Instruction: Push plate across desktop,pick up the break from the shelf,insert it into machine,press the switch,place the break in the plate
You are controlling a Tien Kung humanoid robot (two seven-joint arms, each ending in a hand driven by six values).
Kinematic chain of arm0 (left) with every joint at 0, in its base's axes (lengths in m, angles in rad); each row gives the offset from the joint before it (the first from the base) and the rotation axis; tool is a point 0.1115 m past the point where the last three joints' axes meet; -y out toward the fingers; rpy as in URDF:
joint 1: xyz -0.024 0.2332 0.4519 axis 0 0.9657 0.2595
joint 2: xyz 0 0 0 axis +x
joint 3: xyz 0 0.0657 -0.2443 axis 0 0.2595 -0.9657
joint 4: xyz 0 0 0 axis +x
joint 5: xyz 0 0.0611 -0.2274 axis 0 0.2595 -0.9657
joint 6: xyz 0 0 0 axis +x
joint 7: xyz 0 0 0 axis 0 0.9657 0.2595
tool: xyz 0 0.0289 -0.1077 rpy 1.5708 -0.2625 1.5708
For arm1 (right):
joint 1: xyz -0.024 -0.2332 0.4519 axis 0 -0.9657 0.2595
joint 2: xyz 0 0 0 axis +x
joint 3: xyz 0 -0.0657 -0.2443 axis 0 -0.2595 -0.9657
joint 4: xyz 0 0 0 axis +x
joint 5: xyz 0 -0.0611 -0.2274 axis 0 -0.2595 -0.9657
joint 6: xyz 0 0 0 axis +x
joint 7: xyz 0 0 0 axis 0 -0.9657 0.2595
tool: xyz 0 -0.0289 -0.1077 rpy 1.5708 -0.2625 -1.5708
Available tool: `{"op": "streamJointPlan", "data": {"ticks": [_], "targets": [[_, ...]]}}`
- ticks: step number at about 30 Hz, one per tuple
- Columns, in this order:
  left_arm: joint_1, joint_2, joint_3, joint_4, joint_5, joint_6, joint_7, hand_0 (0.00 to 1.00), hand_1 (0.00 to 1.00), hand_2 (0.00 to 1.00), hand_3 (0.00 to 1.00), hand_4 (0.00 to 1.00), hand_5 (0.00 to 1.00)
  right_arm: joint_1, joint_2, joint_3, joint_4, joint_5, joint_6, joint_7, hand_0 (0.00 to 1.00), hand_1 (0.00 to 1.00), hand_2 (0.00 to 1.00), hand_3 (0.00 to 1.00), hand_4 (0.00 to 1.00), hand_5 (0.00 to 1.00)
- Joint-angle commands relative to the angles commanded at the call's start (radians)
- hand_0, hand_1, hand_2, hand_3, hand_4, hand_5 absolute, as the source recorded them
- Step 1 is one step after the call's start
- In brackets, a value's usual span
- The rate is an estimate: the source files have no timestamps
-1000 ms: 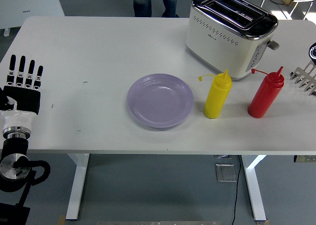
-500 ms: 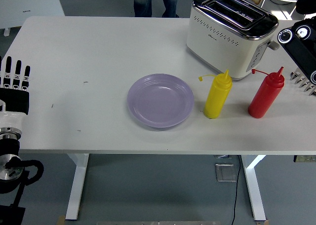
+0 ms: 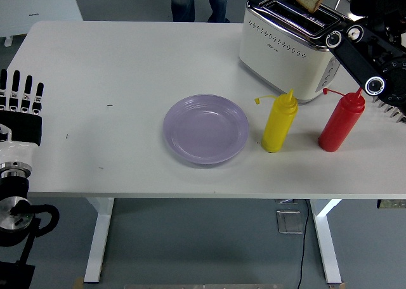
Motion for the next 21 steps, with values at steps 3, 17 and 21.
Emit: {"op": "streamJointPlan", "data": {"ticks": [3,17,21], "targets": [[-0.001,0.0,-0.002,0.0,0.0,0.0,0.0,0.885,0.889,0.877,0.777,0.551,0.998,-0.002,0.004,-0.007,-0.017,0.002,-0.002,0.001,0.321,0.337,0.395,0.496,0.367,0.002],[-0.008,0.0,-0.001,0.001,0.0,-0.001,-0.001,0.886,0.889,0.878,0.777,0.549,0.998,-0.008,0.013,-0.029,-0.073,0.002,-0.014,0.009,0.32,0.336,0.394,0.495,0.361,0.002],[-0.01,-0.001,0.001,0.001,0.001,-0.001,-0.001,0.885,0.889,0.878,0.778,0.548,0.998,-0.011,0.015,-0.033,-0.092,0.002,-0.022,0.013,0.32,0.336,0.394,0.495,0.361,0.002]]}}
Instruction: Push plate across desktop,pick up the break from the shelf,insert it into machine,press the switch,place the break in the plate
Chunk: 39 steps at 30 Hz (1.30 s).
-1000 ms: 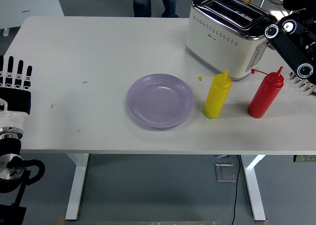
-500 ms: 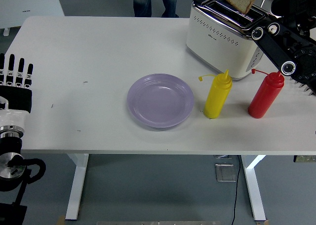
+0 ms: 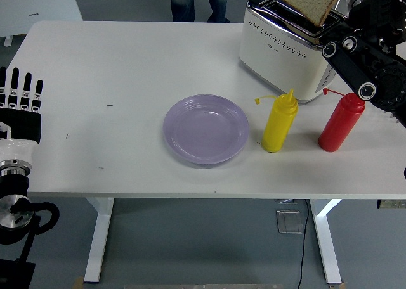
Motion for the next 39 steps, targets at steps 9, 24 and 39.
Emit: {"op": "streamJointPlan", "data": {"ticks": [9,24,39], "targets": [[-0.002,0.0,-0.002,0.002,0.0,0.0,-0.001,0.886,0.89,0.879,0.778,0.548,0.998,-0.002,0.006,-0.011,-0.016,0.01,0.0,0.003,0.319,0.335,0.393,0.495,0.361,0.002],[0.0,-0.002,0.001,0.004,-0.001,0.001,-0.001,0.886,0.89,0.879,0.779,0.547,0.998,-0.011,0.018,-0.049,-0.042,-0.012,0.051,0.033,0.399,0.449,0.502,0.541,0.483,0.02],[0.002,-0.004,0.005,0.006,-0.003,0.001,-0.003,0.886,0.89,0.88,0.779,0.546,0.998,-0.015,0.007,-0.042,-0.015,-0.037,0.101,0.105,0.901,0.871,0.998,0.998,0.771,0.191]]}}
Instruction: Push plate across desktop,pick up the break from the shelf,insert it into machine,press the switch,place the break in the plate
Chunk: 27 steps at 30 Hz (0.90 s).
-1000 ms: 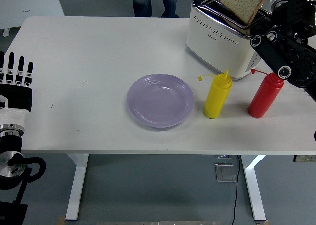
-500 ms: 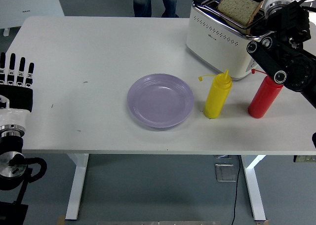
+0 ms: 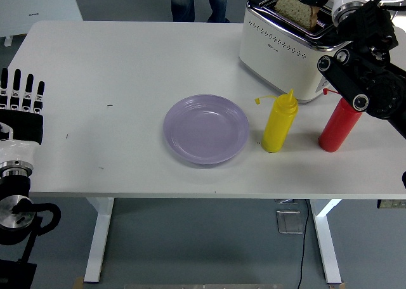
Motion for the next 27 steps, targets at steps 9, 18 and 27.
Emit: {"op": "streamJointPlan", "data": {"ticks": [9,18,27], "targets": [[-0.001,0.002,-0.002,-0.004,-0.001,0.0,-0.001,0.885,0.89,0.88,0.78,0.546,0.998,-0.008,-0.065,0.027,0.088,-0.001,-0.096,-0.051,0.821,0.797,0.921,0.978,0.755,0.23],[-0.001,0.004,-0.014,-0.01,0.001,0.0,-0.001,0.886,0.89,0.88,0.779,0.544,0.998,-0.063,-0.241,0.03,0.238,-0.058,-0.044,-0.093,0.264,0.24,0.312,0.617,0.434,0.002],[-0.004,0.004,-0.019,-0.011,0.003,0.001,-0.001,0.885,0.89,0.88,0.779,0.546,0.998,-0.14,-0.39,0.064,0.306,-0.133,0.096,0.015,0.218,0.174,0.253,0.564,0.454,0.002]]}}
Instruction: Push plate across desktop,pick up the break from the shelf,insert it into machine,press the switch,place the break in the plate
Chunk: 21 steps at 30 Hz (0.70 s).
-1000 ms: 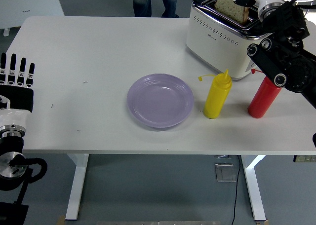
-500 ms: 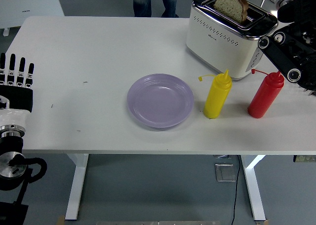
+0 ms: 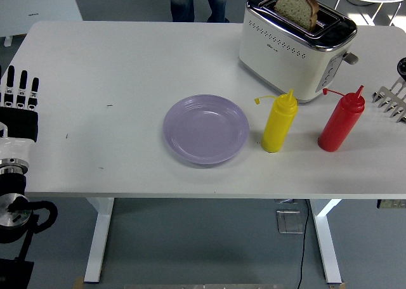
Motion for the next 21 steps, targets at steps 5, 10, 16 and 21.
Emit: {"op": "streamJointPlan", "data": {"ticks": [5,10,16,21], "targets": [[0.0,0.0,-0.002,0.0,0.001,0.0,0.0,0.885,0.89,0.88,0.779,0.545,0.998,-0.051,-0.061,0.023,0.01,-0.012,0.073,0.079,0.198,0.159,0.238,0.548,0.47,0.002],[0.001,-0.001,-0.003,0.0,0.002,0.001,0.0,0.885,0.89,0.88,0.779,0.545,0.998,-0.101,-0.102,0.011,0.024,-0.036,0.126,0.126,0.186,0.15,0.23,0.534,0.489,0.002],[0.001,-0.002,-0.002,0.0,0.002,0.002,0.001,0.885,0.89,0.88,0.779,0.544,0.998,-0.147,-0.124,0.008,0.04,-0.039,0.161,0.145,0.185,0.15,0.228,0.523,0.485,0.002],[0.001,-0.002,-0.003,0.0,0.002,0.002,0.001,0.885,0.89,0.88,0.778,0.544,0.998,-0.159,-0.124,-0.02,0.03,-0.021,0.182,0.156,0.187,0.149,0.228,0.52,0.47,0.002]]}}
